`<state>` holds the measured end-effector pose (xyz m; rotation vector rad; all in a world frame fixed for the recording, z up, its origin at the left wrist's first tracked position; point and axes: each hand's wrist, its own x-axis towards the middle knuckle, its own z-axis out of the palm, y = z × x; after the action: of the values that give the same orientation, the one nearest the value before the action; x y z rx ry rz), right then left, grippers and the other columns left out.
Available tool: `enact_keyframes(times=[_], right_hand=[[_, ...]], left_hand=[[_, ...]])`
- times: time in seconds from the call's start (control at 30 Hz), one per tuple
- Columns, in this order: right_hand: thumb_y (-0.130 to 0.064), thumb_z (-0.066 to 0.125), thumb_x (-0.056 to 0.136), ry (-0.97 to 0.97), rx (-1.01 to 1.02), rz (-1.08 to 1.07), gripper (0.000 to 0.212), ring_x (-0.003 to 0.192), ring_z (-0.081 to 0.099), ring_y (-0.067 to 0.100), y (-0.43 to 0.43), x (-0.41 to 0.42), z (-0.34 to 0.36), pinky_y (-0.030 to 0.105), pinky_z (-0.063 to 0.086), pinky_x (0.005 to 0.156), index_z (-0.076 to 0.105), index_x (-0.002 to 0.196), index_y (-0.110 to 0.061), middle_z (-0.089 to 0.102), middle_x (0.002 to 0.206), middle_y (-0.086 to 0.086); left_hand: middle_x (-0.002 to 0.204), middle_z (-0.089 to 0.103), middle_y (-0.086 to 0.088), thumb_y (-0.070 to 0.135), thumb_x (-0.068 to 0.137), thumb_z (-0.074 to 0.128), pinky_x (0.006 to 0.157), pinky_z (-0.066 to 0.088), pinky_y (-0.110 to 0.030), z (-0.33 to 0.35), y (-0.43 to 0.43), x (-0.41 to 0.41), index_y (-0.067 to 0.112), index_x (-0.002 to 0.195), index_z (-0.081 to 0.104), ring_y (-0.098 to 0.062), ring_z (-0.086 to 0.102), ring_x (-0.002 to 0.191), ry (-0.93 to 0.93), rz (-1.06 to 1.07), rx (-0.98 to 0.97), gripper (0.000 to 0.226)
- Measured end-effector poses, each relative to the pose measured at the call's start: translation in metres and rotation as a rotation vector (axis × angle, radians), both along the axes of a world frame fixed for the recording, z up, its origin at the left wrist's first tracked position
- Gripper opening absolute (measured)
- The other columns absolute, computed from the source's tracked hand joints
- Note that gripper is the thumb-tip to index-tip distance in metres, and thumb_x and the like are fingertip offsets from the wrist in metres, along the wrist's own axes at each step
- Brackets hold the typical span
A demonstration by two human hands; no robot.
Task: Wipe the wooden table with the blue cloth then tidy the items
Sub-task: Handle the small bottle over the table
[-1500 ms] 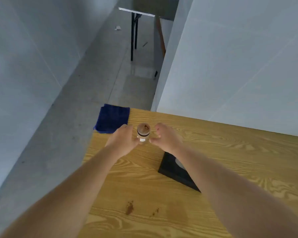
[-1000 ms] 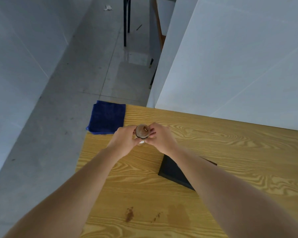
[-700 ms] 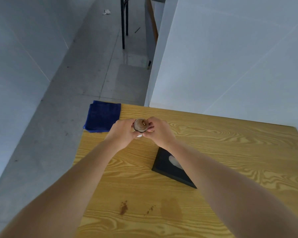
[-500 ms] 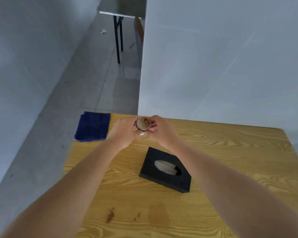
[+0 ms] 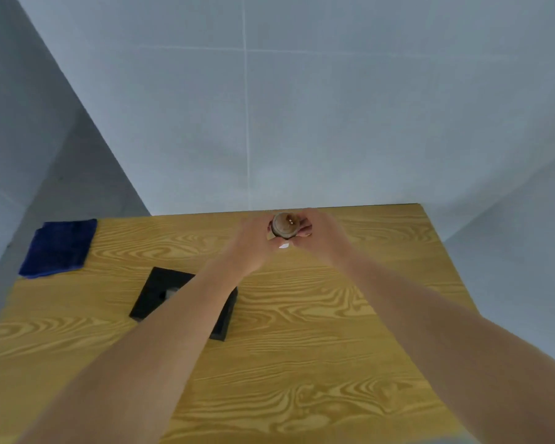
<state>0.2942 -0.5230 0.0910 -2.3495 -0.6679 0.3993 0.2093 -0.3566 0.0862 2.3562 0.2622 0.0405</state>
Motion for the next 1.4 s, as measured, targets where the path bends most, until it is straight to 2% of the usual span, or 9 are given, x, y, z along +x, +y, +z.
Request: enact_keyframes(times=[0.07, 0.2, 0.27, 0.5, 0.7, 1.03, 1.13, 1.2, 1.4], right_hand=[[-0.013, 0.084, 0.081, 0.004, -0.016, -0.036, 0.035, 0.091, 0.071, 0.009, -0.042, 0.008, -0.006, 0.014, 0.051, 0.074, 0.069, 0.113, -0.015, 0.075, 0.099, -0.006], [-0.009, 0.085, 0.082, 0.067, -0.048, -0.110, 0.036, 0.096, 0.072, 0.016, -0.112, 0.017, -0.023, 0.038, 0.059, 0.090, 0.069, 0.114, -0.011, 0.076, 0.104, 0.002], [-0.010, 0.085, 0.082, 0.081, -0.072, -0.144, 0.036, 0.098, 0.072, 0.019, -0.139, 0.018, -0.033, 0.042, 0.059, 0.091, 0.069, 0.114, -0.011, 0.075, 0.103, 0.002], [-0.016, 0.085, 0.084, 0.130, -0.129, -0.204, 0.038, 0.099, 0.071, 0.016, -0.201, 0.014, -0.067, 0.035, 0.059, 0.088, 0.067, 0.118, -0.014, 0.075, 0.105, -0.002], [-0.020, 0.081, 0.087, 0.137, -0.178, -0.223, 0.035, 0.096, 0.070, 0.018, -0.216, 0.006, -0.087, 0.040, 0.059, 0.086, 0.066, 0.118, -0.015, 0.074, 0.104, -0.002], [-0.016, 0.081, 0.086, 0.210, -0.158, -0.264, 0.042, 0.104, 0.071, 0.014, -0.216, 0.001, -0.102, 0.034, 0.058, 0.090, 0.066, 0.125, -0.017, 0.074, 0.108, -0.005], [-0.031, 0.084, 0.085, 0.203, -0.215, -0.245, 0.072, 0.124, 0.063, 0.020, -0.214, -0.003, -0.093, 0.039, 0.053, 0.100, 0.050, 0.147, -0.017, 0.066, 0.133, 0.000], [-0.043, 0.083, 0.084, 0.156, -0.256, -0.207, 0.088, 0.135, 0.054, 0.024, -0.208, -0.004, -0.082, 0.042, 0.048, 0.106, 0.036, 0.156, -0.021, 0.053, 0.151, 0.000], [-0.060, 0.064, 0.092, -0.127, -0.370, 0.013, 0.085, 0.151, 0.034, 0.023, -0.151, -0.004, -0.049, 0.049, 0.027, 0.120, 0.028, 0.161, -0.026, 0.034, 0.167, 0.000]], left_hand=[[0.110, 0.076, -0.001, 0.023, 0.091, 0.080, 0.093, 0.056, -0.047, -0.010, -0.039, 0.014, 0.018, 0.124, 0.071, -0.024, 0.069, 0.103, 0.002, -0.026, -0.015, 0.035], [0.108, 0.073, 0.004, 0.024, 0.090, 0.082, 0.092, 0.057, -0.045, -0.035, -0.106, 0.037, 0.021, 0.124, 0.070, -0.018, 0.068, 0.101, 0.039, -0.085, -0.065, 0.036], [0.109, 0.073, 0.005, 0.023, 0.089, 0.083, 0.093, 0.057, -0.044, -0.047, -0.133, 0.044, 0.021, 0.124, 0.071, -0.017, 0.067, 0.101, 0.053, -0.111, -0.102, 0.037], [0.102, 0.072, 0.005, 0.017, 0.089, 0.081, 0.086, 0.055, -0.035, -0.084, -0.193, 0.051, 0.016, 0.116, 0.072, -0.020, 0.069, 0.099, 0.122, -0.178, -0.100, 0.029], [0.100, 0.073, -0.001, 0.018, 0.089, 0.081, 0.083, 0.054, -0.039, -0.099, -0.213, 0.049, 0.012, 0.112, 0.073, -0.023, 0.067, 0.094, 0.160, -0.175, -0.023, 0.026], [0.101, 0.073, 0.003, 0.024, 0.091, 0.078, 0.086, 0.055, -0.045, -0.109, -0.215, 0.040, 0.016, 0.111, 0.071, -0.021, 0.067, 0.094, 0.189, -0.147, -0.026, 0.023], [0.129, 0.068, -0.006, 0.035, 0.095, 0.075, 0.100, 0.051, -0.045, -0.109, -0.207, 0.034, 0.013, 0.136, 0.061, -0.028, 0.062, 0.121, 0.271, -0.168, -0.009, 0.049], [0.155, 0.051, -0.011, 0.039, 0.099, 0.069, 0.115, 0.040, -0.044, -0.105, -0.196, 0.026, 0.010, 0.156, 0.042, -0.030, 0.047, 0.143, 0.312, -0.162, 0.020, 0.070], [0.171, 0.024, -0.005, 0.048, 0.101, 0.059, 0.124, 0.030, -0.050, -0.071, -0.138, 0.000, 0.019, 0.163, 0.025, -0.028, 0.025, 0.156, 0.234, -0.063, 0.141, 0.076]])
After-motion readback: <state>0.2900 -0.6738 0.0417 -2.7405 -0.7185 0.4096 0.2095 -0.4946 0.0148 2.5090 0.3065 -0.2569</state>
